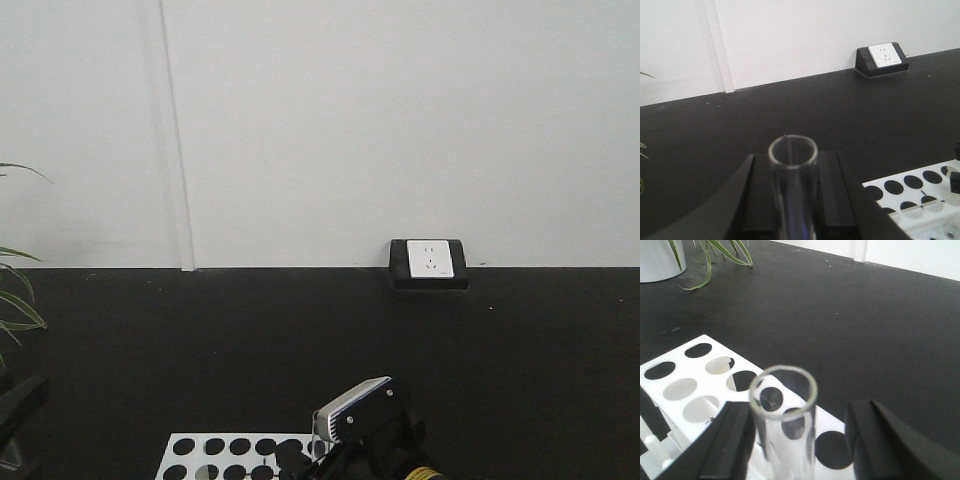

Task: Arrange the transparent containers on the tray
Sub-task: 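Move the right gripper to the other glass test tube and close, then lift the second test tube out of the rack with the right gripper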

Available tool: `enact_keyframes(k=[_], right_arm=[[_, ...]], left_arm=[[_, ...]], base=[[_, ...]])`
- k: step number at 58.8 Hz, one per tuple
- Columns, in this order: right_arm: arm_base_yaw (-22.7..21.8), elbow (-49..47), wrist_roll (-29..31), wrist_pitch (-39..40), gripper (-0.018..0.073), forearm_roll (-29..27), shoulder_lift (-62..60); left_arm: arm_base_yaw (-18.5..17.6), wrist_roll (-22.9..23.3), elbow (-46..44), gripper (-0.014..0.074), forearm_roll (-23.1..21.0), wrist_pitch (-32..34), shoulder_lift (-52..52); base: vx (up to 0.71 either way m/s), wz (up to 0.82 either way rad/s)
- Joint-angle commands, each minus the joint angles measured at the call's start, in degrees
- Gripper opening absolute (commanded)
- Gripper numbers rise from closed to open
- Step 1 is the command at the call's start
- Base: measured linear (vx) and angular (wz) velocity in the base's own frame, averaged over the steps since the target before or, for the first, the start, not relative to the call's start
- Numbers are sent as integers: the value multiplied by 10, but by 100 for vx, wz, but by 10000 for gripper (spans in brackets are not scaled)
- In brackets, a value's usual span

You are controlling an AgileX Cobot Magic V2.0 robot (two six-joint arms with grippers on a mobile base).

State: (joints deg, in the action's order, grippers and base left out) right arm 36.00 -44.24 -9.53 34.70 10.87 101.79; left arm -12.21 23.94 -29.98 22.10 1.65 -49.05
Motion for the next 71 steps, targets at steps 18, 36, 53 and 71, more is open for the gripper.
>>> enact_keyframes(k=[18, 36, 53, 71], right_arm=[[0, -15, 3, 36, 240, -3, -23], [0, -15, 3, 34, 147, -4, -59], [0, -19, 3, -34, 144, -16, -135], [0, -95, 3, -140, 146, -16, -190]], left_arm=[[-3, 2, -17, 111, -6, 50, 7], [-3, 3, -17, 111, 1, 49, 7], [-3, 3, -17, 111, 1, 47, 7], [-3, 3, -17, 111, 0, 48, 7]], base=[[0, 0], [0, 0], [0, 0], [0, 0]])
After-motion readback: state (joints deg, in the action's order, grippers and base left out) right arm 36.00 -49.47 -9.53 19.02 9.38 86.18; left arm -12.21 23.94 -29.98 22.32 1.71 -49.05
